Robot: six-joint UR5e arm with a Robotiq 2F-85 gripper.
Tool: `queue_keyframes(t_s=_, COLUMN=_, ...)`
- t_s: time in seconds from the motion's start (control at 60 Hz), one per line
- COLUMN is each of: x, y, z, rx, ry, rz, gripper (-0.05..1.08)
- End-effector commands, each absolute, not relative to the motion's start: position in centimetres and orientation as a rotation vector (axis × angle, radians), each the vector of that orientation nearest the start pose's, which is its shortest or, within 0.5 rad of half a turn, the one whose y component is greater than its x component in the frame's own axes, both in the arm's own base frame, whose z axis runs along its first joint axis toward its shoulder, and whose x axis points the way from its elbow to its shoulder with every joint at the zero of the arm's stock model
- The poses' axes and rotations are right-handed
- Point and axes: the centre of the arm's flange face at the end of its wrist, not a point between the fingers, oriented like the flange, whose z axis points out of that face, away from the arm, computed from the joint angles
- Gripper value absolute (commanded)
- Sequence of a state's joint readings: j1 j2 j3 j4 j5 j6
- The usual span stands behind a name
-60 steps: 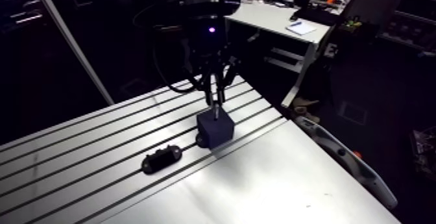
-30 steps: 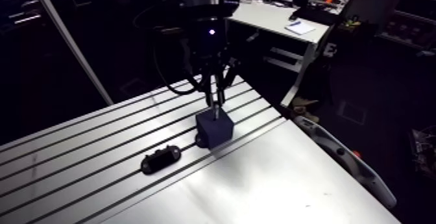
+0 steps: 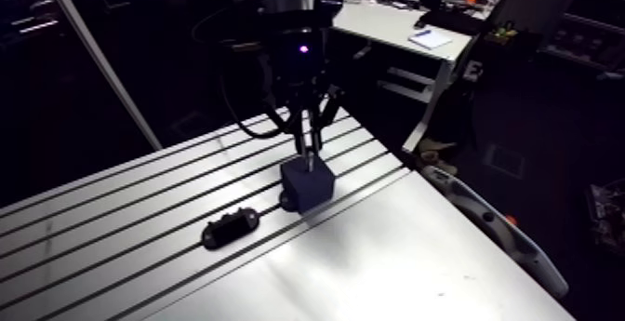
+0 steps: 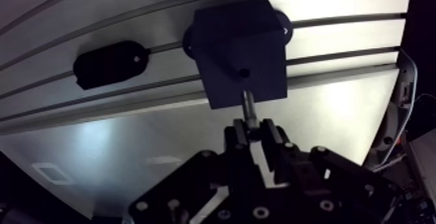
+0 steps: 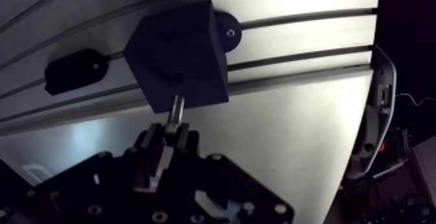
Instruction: Pick up the M10 bolt and insert it into the hole until fully seated.
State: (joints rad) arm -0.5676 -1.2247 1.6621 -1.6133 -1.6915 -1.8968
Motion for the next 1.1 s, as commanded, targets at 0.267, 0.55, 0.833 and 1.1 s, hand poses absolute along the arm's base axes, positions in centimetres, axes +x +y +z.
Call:
queue_keyframes(t_s=0.267, x=-53.25, y=19.57, z=26.51, rx=0.297, ry=2.717, rz=-0.088, gripper=1.08)
queue_keyframes(t_s=0.55, x=-53.25, y=19.57, z=26.6, rx=0.297, ry=2.72, rz=-0.086, gripper=1.08)
queue_keyframes(t_s=0.833, x=-53.26, y=19.58, z=26.51, rx=0.297, ry=2.718, rz=-0.087, gripper=1.08)
queue_keyframes(t_s=1.1, x=-53.37, y=19.64, z=26.65, rx=0.3, ry=2.723, rz=-0.083, gripper=1.08)
